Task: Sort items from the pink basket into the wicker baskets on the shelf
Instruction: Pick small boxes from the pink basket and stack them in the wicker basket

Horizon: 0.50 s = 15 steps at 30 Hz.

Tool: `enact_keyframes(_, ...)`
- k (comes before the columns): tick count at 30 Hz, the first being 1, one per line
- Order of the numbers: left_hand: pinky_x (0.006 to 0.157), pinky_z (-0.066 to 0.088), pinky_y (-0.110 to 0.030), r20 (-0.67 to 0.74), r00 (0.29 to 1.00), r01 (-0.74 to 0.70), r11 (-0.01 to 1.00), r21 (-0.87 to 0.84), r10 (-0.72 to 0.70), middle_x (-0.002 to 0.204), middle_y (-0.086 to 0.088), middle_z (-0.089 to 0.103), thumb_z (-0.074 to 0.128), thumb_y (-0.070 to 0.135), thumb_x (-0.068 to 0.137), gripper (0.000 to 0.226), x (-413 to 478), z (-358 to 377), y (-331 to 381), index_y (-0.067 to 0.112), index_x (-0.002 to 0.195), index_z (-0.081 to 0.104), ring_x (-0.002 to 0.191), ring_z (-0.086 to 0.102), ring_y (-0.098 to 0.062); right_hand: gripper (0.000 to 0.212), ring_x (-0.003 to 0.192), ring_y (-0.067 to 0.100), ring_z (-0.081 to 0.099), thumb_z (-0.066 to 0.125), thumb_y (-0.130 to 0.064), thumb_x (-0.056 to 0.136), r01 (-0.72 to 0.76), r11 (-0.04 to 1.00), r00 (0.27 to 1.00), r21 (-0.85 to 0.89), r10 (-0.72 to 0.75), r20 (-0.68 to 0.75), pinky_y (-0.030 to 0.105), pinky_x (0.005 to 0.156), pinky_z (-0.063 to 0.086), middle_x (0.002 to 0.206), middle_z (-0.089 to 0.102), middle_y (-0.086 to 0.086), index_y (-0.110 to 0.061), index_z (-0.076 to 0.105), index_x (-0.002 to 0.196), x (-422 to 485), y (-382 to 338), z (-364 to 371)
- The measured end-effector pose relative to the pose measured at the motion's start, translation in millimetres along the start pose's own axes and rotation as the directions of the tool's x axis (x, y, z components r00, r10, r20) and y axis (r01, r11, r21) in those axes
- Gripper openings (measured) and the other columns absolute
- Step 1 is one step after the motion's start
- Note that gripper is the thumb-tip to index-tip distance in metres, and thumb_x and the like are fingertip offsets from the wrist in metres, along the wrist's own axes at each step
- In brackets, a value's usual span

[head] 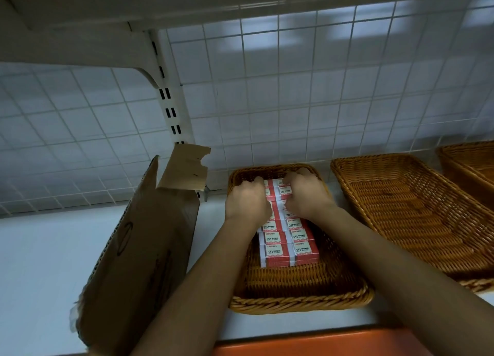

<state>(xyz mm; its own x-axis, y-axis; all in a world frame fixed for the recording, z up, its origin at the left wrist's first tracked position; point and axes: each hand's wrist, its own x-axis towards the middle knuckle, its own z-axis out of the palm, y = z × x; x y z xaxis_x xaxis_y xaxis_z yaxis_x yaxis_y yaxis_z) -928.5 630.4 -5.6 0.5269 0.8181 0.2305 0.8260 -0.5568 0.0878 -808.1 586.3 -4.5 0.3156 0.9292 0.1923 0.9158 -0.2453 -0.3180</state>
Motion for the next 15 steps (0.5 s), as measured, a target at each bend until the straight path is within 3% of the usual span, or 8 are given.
enact_keyframes(3, 0.065, 0.041, -0.031, 0.037, 0.999, -0.006, 1.0, -0.003, 0.006, 0.112, -0.013, 0.059, 0.055, 0.024, 0.091, 0.033, 2, -3, 0, 0.008, 0.118, 0.046, 0.098, 0.06, -0.03, 0.044, 0.113, 0.026, 0.049, 0.064, -0.022, 0.083, -0.003, 1.0, 1.0, 0.001, 0.002, 0.025, 0.03, 0.092, 0.041, 0.127, 0.045, 0.01, -0.013, 0.052, 0.124, 0, 0, -2)
enact_keyframes(6, 0.066, 0.042, -0.032, 0.073, 0.997, 0.004, 1.0, 0.005, -0.004, 0.114, -0.013, 0.058, 0.057, 0.023, 0.09, 0.051, 3, -8, 3, 0.009, 0.134, 0.035, 0.101, 0.06, -0.031, 0.047, 0.116, 0.026, 0.049, 0.065, -0.023, 0.083, -0.001, 1.0, 1.0, -0.011, 0.001, 0.02, 0.031, 0.095, 0.041, 0.131, 0.044, 0.01, -0.014, 0.05, 0.126, -1, -2, -7)
enact_keyframes(9, 0.064, 0.041, -0.033, 0.025, 0.999, 0.032, 0.996, 0.08, -0.034, 0.114, -0.013, 0.058, 0.055, 0.023, 0.091, 0.059, 1, -16, 11, 0.011, 0.142, 0.026, 0.102, 0.06, -0.03, 0.045, 0.116, 0.026, 0.05, 0.064, -0.021, 0.084, 0.036, 0.999, 0.999, -0.026, -0.037, -0.038, 0.031, 0.095, 0.041, 0.129, 0.048, 0.009, -0.014, 0.05, 0.126, -6, 0, -17)
enact_keyframes(15, 0.075, 0.047, -0.035, -0.131, 0.986, -0.085, 0.989, 0.118, 0.101, 0.119, -0.012, 0.055, 0.05, 0.029, 0.092, 0.037, -3, -35, 68, 0.011, 0.125, 0.046, 0.108, 0.055, -0.031, 0.035, 0.113, 0.03, 0.053, 0.054, -0.019, 0.087, 0.039, 0.998, 0.989, -0.044, -0.045, -0.141, 0.033, 0.093, 0.043, 0.122, 0.054, 0.013, -0.009, 0.055, 0.12, -30, 32, -53)
